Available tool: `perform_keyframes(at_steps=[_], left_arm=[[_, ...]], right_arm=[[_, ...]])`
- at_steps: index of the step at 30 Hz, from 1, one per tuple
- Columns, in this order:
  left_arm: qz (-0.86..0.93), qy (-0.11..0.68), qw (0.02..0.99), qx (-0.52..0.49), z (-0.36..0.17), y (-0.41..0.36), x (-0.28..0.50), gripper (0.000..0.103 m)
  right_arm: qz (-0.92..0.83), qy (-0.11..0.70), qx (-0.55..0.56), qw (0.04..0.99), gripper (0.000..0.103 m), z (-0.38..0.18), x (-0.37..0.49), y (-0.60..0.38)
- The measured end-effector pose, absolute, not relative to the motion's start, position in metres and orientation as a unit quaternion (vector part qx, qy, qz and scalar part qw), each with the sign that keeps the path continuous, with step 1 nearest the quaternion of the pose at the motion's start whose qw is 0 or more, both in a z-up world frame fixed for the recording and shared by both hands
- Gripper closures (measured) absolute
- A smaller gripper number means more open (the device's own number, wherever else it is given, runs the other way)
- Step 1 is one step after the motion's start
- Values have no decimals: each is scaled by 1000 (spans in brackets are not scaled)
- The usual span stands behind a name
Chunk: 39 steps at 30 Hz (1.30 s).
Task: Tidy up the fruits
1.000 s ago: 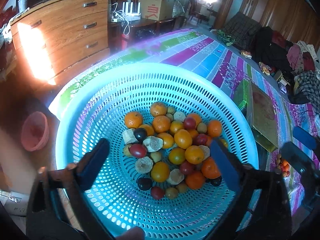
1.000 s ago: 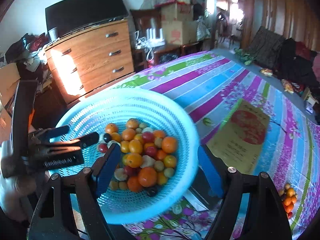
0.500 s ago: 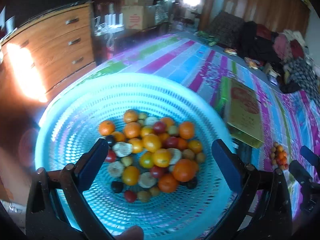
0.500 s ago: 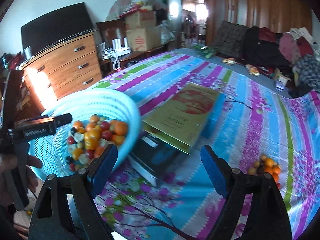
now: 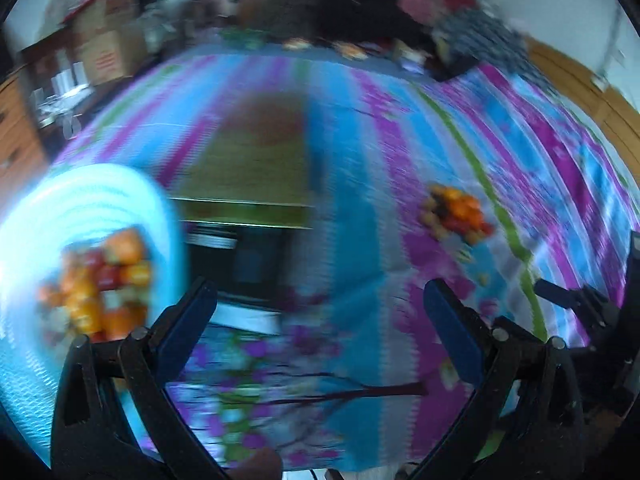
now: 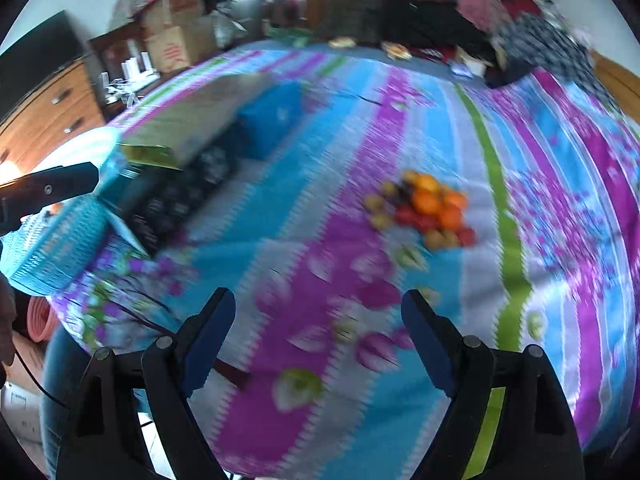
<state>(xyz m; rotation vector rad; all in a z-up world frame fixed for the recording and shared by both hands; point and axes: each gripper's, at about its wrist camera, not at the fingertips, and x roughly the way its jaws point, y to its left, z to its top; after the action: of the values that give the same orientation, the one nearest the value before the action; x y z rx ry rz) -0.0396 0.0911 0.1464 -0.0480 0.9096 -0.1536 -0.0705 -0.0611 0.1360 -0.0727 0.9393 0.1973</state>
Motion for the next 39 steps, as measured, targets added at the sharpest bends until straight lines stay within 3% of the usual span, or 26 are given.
perform_keyframes(at_steps=[16,39], left_arm=[[-133,497,855,67,76,-10,-13,0],[-85,484,869,53,15,-21,22,0]], right_arm=[[14,495,-5,869,16,77,-57,-154],[27,483,6,875,16,28,-14,-180]])
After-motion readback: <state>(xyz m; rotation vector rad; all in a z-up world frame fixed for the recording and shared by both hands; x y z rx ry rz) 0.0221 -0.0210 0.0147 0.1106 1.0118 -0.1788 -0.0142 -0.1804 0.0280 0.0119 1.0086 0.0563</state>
